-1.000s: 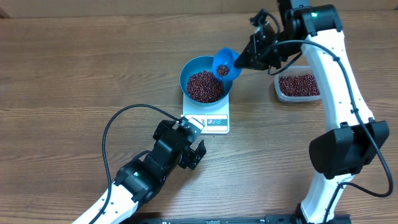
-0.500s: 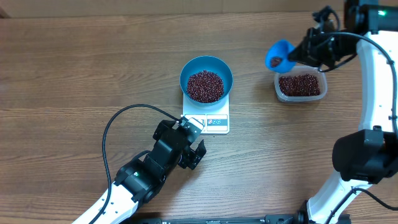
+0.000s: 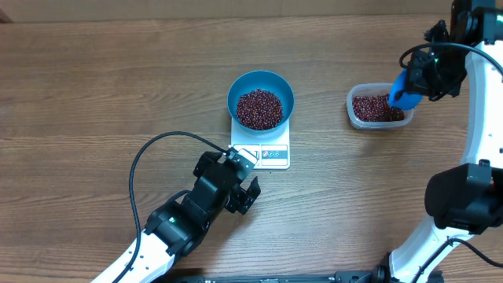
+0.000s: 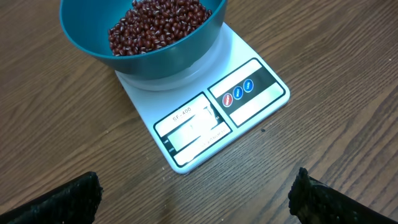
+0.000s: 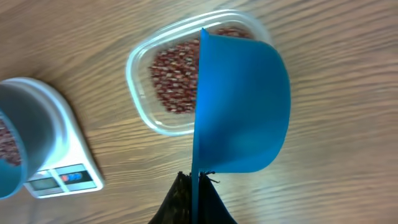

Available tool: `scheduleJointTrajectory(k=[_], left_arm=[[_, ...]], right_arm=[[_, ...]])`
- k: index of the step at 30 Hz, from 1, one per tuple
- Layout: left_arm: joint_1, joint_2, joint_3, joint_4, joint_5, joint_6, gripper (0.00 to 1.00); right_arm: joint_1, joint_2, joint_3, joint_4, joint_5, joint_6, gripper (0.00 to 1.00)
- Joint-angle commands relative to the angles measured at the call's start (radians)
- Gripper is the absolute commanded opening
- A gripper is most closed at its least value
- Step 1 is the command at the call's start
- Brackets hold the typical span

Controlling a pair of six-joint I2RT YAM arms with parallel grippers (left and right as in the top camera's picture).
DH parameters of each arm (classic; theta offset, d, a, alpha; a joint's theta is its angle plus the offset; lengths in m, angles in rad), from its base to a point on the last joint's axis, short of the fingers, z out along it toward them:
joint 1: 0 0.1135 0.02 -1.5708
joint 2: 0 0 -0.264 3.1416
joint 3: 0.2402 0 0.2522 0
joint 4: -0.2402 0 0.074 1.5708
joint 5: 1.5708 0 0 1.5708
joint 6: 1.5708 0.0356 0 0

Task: Scoop item into bowl and weigh 150g on scale
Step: 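Dip the scoop into the bean tub with the right gripper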

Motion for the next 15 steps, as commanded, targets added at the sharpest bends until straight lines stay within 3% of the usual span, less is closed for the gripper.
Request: scheduleJointTrajectory(k=[1, 7, 15], left_arm=[[0.005, -0.008, -0.005, 0.001, -0.01, 0.011, 1.0], [0.005, -0.008, -0.005, 0.001, -0.01, 0.011, 1.0], [0.005, -0.008, -0.005, 0.001, -0.01, 0.011, 1.0]], right_arm=[[0.001, -0.039, 0.033, -0.007, 0.098, -0.003, 0.04], [0.02, -0.039, 0.033, -0.017, 0.127, 0.017, 0.04], [0.134, -0.039, 0.033, -0.025, 0.305, 0.108, 0.04]])
